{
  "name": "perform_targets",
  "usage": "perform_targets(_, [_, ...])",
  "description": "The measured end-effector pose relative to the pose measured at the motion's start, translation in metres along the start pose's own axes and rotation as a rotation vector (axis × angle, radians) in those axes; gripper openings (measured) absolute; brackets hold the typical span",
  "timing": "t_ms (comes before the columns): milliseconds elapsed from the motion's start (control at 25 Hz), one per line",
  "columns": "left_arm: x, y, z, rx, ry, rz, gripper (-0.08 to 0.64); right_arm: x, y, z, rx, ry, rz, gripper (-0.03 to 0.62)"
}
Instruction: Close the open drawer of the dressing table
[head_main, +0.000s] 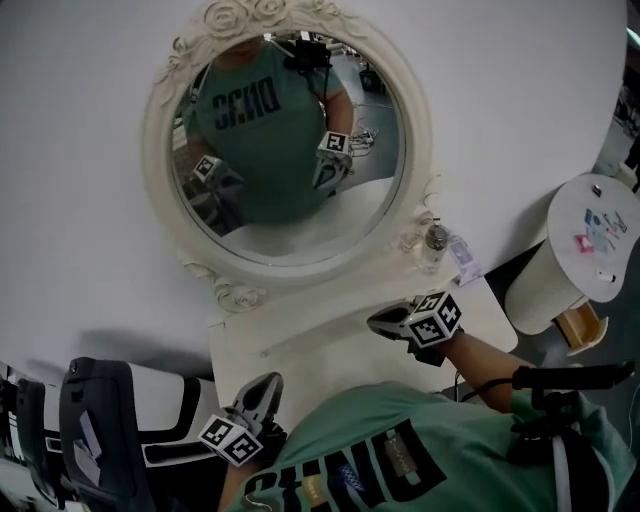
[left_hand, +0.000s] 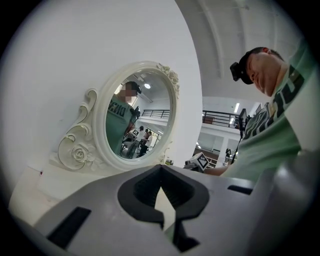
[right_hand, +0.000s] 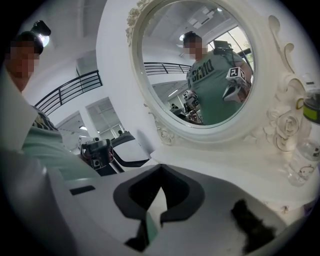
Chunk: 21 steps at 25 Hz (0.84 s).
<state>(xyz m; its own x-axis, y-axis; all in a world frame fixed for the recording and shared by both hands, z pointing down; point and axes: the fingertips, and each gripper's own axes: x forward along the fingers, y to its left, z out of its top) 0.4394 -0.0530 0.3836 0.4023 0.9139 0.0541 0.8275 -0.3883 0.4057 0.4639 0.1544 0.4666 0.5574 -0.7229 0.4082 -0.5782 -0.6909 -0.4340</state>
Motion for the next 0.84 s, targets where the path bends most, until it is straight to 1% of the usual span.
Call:
perform_targets(160, [-0.006,0.005,-0.003,-0.008,0.009,0.019,0.008,0.011,0.004,-0.004,-0.014,0.026,0.024,0.011])
perform_targets(280, [-0.006,0.006,-0.006,-0.015,0.02,0.018,0.008,0.014,0.007,-0.005,-0.017,0.036,0.032,0.011])
perform_targets(840, [-0.008,0.006,-0.005,-0.017,0.035,0.005,0.008,0.013,0.011,-0.007,-0.027,0.061,0.028,0.011])
